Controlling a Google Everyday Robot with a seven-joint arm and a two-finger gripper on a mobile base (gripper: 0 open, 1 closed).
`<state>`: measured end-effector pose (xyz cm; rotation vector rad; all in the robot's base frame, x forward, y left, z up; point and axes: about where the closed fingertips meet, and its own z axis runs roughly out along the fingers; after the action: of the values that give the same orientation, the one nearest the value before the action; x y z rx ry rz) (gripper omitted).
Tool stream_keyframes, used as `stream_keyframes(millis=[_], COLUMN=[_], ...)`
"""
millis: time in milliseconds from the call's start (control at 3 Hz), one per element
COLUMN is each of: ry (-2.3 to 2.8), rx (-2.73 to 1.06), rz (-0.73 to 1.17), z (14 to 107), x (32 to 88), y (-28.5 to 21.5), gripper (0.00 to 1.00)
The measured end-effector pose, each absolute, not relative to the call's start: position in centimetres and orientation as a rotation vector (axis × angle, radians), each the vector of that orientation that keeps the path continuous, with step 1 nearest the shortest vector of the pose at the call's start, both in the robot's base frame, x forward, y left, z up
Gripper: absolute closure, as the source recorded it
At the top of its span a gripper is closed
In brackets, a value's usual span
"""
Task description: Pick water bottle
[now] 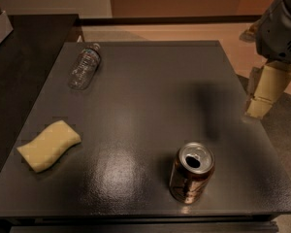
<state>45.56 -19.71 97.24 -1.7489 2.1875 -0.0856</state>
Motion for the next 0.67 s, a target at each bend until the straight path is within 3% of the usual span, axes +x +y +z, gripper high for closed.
stream_keyframes(millis=[667], ry=[1.968], rx=[-1.915], rz=[-0.125], z=[97.4], x=[51.3], y=[-12.8], gripper=[0.0])
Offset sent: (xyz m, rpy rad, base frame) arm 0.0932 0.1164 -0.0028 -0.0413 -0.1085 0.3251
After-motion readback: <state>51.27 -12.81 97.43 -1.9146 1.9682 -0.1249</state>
